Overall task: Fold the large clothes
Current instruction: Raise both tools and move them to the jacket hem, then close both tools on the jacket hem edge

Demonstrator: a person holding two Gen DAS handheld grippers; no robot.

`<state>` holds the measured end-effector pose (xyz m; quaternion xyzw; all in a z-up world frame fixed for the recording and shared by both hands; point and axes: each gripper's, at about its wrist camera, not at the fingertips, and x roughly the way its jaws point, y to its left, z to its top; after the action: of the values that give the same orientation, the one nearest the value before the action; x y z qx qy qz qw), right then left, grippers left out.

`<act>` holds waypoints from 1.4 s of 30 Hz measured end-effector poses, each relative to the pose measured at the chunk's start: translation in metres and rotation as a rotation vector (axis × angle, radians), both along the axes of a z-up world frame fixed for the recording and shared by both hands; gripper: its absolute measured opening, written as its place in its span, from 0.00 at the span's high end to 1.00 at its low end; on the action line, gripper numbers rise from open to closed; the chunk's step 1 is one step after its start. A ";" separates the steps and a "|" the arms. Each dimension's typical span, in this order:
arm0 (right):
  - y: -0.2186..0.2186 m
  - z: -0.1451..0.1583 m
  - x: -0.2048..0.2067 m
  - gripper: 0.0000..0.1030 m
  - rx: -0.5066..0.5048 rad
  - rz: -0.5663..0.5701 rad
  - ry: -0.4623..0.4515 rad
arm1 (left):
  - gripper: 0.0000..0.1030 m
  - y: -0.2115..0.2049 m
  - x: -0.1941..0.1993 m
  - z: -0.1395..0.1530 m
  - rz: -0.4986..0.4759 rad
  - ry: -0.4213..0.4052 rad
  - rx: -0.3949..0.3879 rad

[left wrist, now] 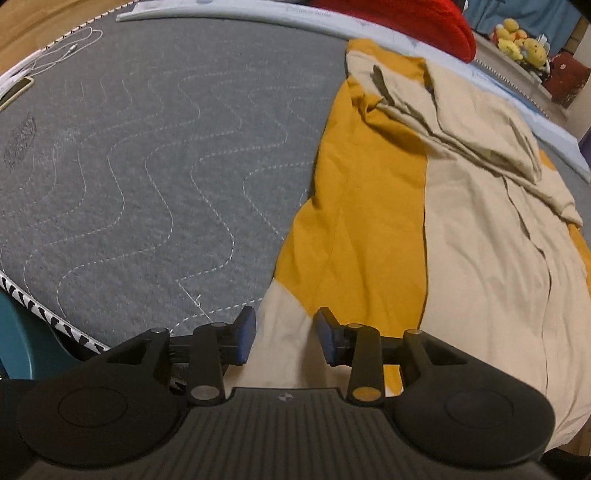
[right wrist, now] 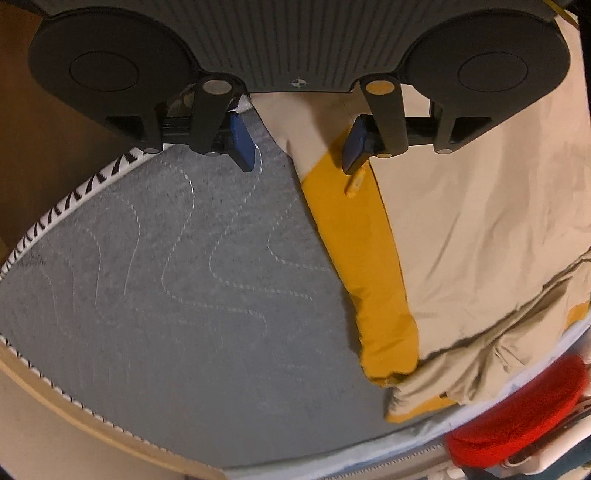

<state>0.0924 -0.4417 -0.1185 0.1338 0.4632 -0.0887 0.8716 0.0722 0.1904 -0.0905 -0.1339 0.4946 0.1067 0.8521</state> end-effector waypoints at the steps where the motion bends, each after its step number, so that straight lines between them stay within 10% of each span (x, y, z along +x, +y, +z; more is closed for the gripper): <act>1: 0.001 -0.002 0.001 0.47 0.008 -0.003 0.008 | 0.59 -0.001 0.001 0.000 0.000 0.004 0.000; 7: -0.006 -0.006 -0.001 0.48 0.013 0.006 0.007 | 0.58 -0.007 0.009 -0.010 -0.019 0.019 0.014; 12: 0.001 0.002 -0.004 0.96 0.057 0.067 -0.025 | 0.92 -0.007 0.006 -0.006 -0.046 0.000 0.003; 21: -0.007 0.022 -0.016 0.90 0.130 0.028 -0.071 | 0.90 0.002 -0.006 0.007 -0.013 -0.023 -0.098; 24: -0.009 0.010 -0.011 0.71 0.136 -0.007 -0.008 | 0.81 0.005 -0.005 0.001 0.016 0.000 -0.117; 29: -0.003 0.002 -0.008 0.71 0.109 0.010 0.011 | 0.63 0.000 -0.001 -0.004 0.012 0.028 -0.084; 35: 0.005 0.002 -0.008 0.70 0.091 0.046 0.016 | 0.64 -0.006 0.001 -0.008 -0.018 0.030 -0.059; 38: 0.012 0.005 -0.008 0.87 0.083 0.087 0.000 | 0.88 -0.009 -0.001 -0.005 -0.041 0.017 -0.053; 42: 0.013 0.011 -0.010 0.90 0.115 0.098 -0.027 | 0.88 -0.010 -0.005 0.003 -0.039 -0.018 -0.075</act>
<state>0.0823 -0.4292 -0.1071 0.1621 0.4617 -0.0172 0.8719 0.0670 0.1808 -0.0875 -0.1571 0.4929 0.0699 0.8529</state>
